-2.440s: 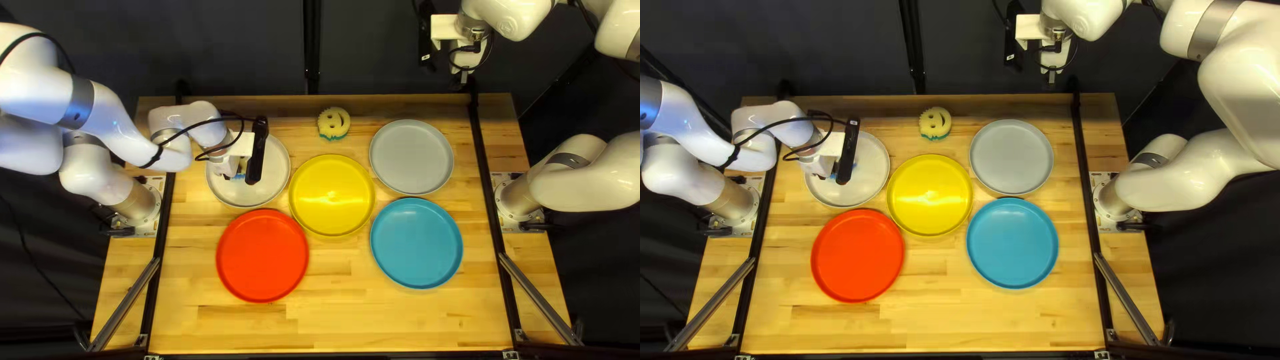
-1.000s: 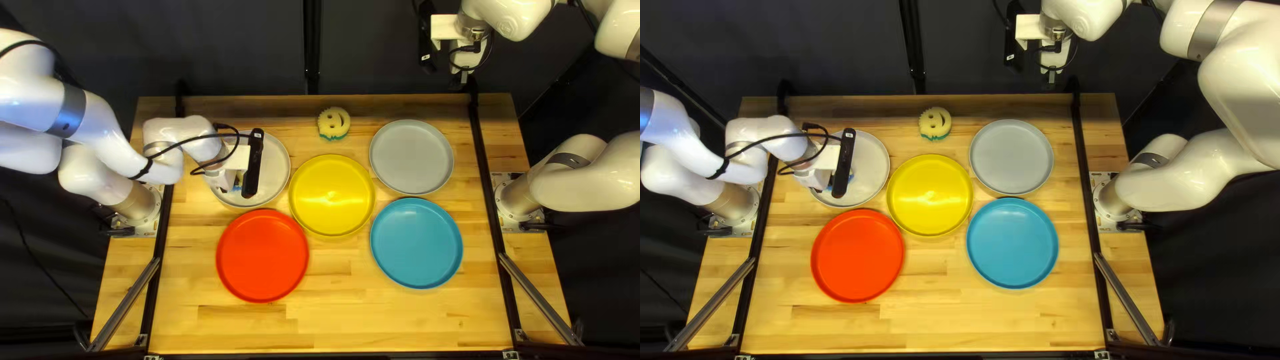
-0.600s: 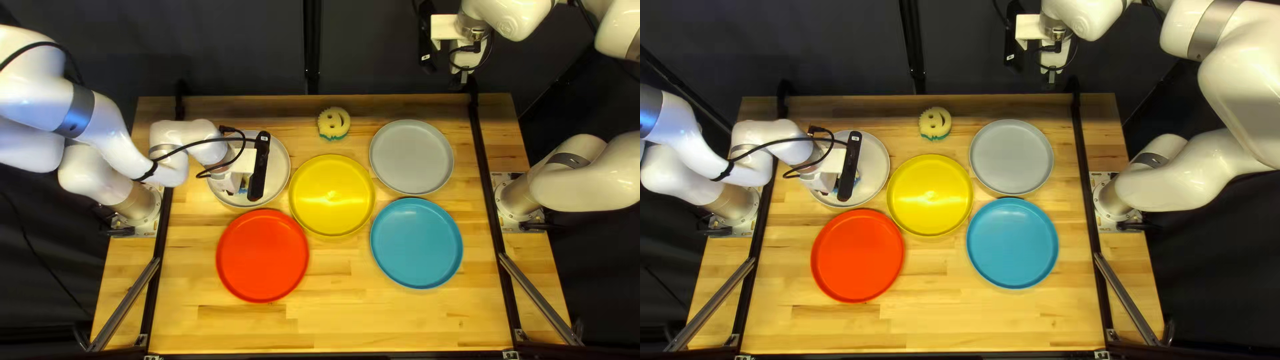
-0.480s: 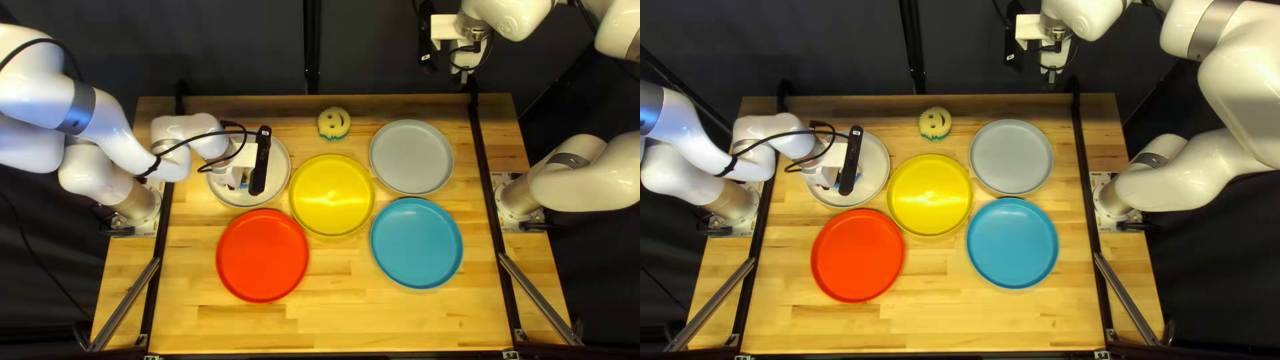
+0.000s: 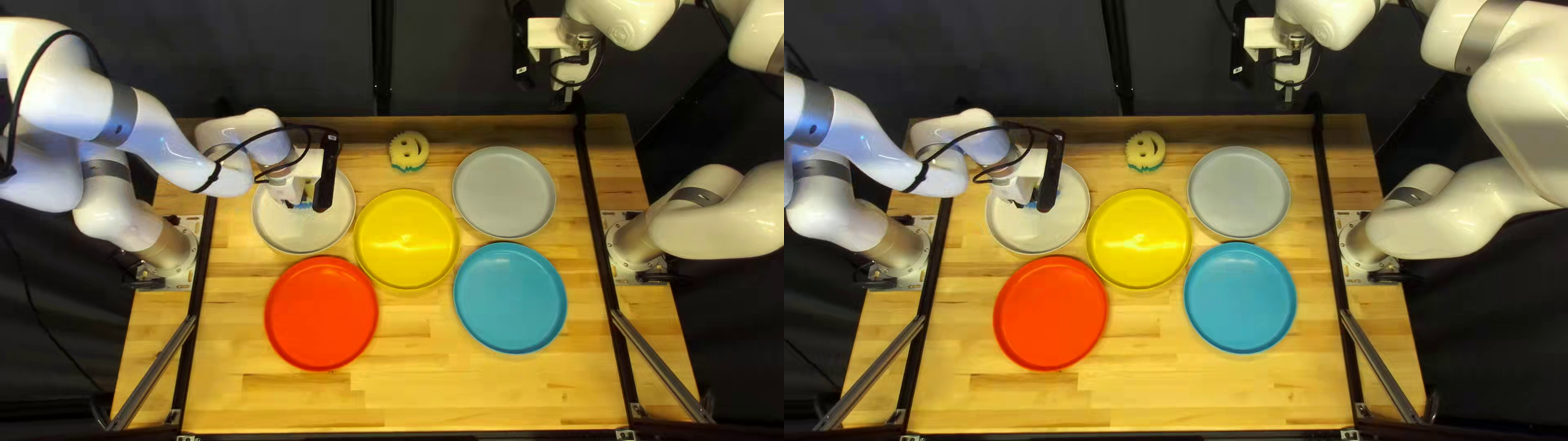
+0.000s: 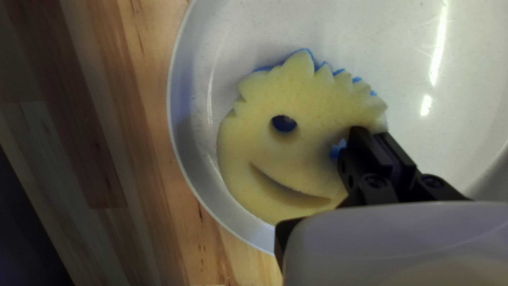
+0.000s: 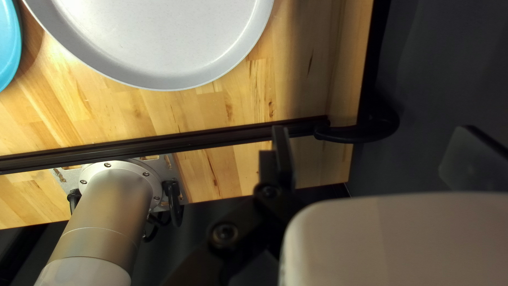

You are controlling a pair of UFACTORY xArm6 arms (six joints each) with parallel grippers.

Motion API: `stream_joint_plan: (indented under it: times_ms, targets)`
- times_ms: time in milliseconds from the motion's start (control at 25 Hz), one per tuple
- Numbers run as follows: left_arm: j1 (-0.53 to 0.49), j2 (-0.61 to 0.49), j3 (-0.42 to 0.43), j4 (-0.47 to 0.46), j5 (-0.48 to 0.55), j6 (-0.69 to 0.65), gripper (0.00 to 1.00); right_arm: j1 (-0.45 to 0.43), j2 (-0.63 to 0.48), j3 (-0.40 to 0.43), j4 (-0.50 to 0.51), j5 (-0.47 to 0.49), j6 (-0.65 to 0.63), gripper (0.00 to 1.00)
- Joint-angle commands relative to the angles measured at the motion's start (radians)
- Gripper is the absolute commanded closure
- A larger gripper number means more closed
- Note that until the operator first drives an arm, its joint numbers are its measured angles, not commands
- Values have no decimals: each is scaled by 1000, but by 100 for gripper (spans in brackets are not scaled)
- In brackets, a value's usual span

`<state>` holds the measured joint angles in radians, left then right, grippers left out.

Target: Pick up sponge and scrub the plate

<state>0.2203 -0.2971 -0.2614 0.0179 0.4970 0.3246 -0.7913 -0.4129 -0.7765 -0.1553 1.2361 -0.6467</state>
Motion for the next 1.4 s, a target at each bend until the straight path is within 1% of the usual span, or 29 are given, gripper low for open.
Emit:
stream_joint_plan:
  times_ms: [40, 120, 200, 280, 400, 560, 680, 840, 960, 1120, 1160, 1200, 1320, 1400]
  targets:
    - [-126, -60, 56, 31, -7, -138, 100, 0, 0, 0, 0, 0, 0, 0]
    - [-171, -72, 71, 43, -8, -185, 100, 0, 0, 0, 0, 0, 0, 0]
    - [-190, -77, 71, 50, -5, -206, 100, 0, 0, 0, 0, 0, 0, 0]
    - [-188, -75, 61, 54, 1, -203, 100, 0, 0, 0, 0, 0, 0, 0]
    - [-145, -48, 36, 52, -6, -159, 100, 0, 0, 0, 0, 0, 0, 0]
    - [-79, 25, -20, 43, -29, -84, 100, 0, 0, 0, 0, 0, 0, 0]
    - [-19, 102, -83, 24, -45, -7, 100, 0, 0, 0, 0, 0, 0, 0]
    - [5, 137, -121, 5, -41, 36, 100, 0, 0, 0, 0, 0, 0, 0]
    - [-8, 100, -92, 6, -34, 22, 100, 0, 0, 0, 0, 0, 0, 0]
    - [-61, -7, 0, 14, -17, -44, 100, 0, 0, 0, 0, 0, 0, 0]
    - [-61, -7, 0, 14, -17, -44, 100, 0, 0, 0, 0, 0, 0, 0]
    - [-89, -54, 42, 23, -8, -83, 100, 0, 0, 0, 0, 0, 0, 0]
    - [-124, -92, 81, 31, 0, -124, 100, 0, 0, 0, 0, 0, 0, 0]
    - [-137, -100, 90, 35, 4, -140, 100, 0, 0, 0, 0, 0, 0, 0]
